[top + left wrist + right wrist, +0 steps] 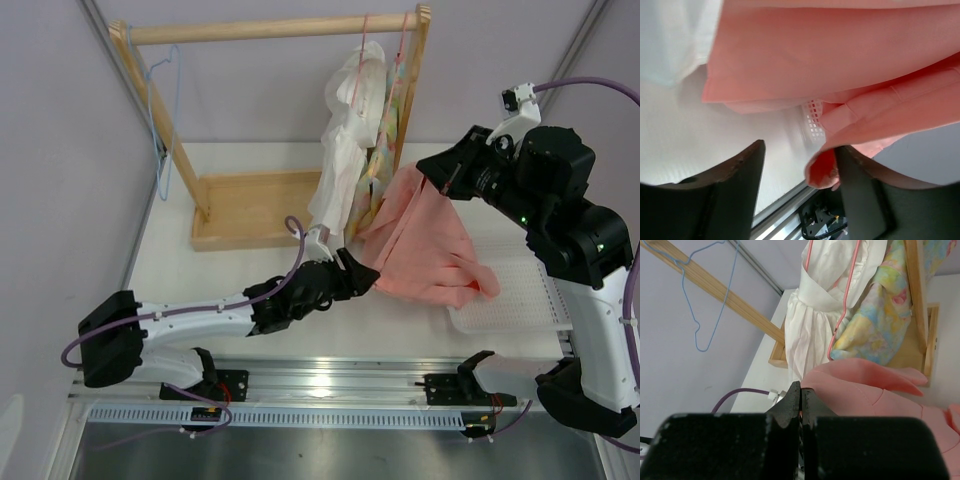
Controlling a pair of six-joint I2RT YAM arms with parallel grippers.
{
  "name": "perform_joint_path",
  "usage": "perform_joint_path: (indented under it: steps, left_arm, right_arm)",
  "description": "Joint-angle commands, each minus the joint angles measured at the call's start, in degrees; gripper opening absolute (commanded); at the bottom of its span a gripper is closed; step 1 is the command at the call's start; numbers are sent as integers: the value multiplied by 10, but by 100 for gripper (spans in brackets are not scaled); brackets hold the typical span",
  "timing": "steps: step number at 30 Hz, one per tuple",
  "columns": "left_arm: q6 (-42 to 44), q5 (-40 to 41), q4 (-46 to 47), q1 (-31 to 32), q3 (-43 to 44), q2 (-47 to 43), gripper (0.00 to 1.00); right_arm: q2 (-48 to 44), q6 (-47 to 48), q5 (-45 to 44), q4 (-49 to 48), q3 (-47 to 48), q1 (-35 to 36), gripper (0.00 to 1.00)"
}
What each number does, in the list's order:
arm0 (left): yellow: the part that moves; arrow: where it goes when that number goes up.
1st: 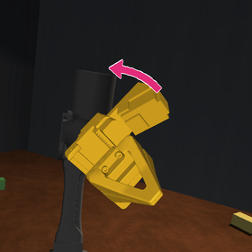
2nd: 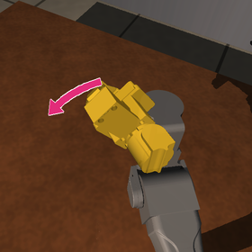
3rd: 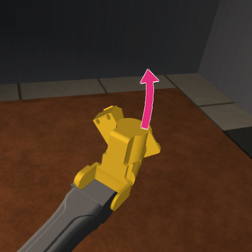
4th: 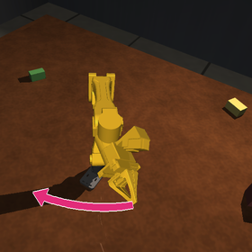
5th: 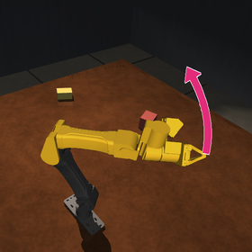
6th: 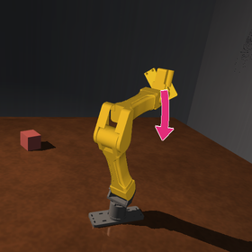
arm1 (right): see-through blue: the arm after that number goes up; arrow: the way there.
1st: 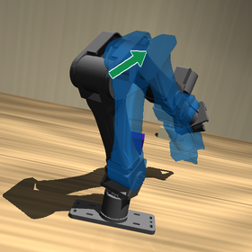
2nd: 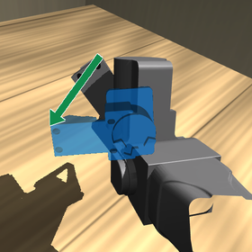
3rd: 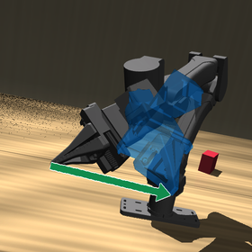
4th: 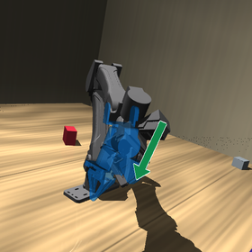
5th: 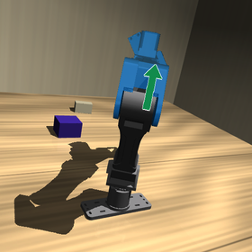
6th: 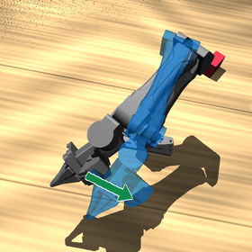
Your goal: Place the skirt on the hanger
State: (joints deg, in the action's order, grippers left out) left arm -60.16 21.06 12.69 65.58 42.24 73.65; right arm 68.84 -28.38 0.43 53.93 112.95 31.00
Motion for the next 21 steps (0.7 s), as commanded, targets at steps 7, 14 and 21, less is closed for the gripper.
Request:
perform_joint_path:
  steps: [7, 14, 21]
  left_arm:
    - [21, -28, -12, -20, 76, 11, 0]
    - [105, -109, -184, -177, 107, -182, 0]
    - [182, -240, -278, -355, 244, -168, 0]
  right_arm:
    - [6, 10, -30, -26, 65, 5, 0]
    - [41, 43, -67, 14, 85, 5, 0]
    - [115, 112, -122, -27, 89, -2, 0]
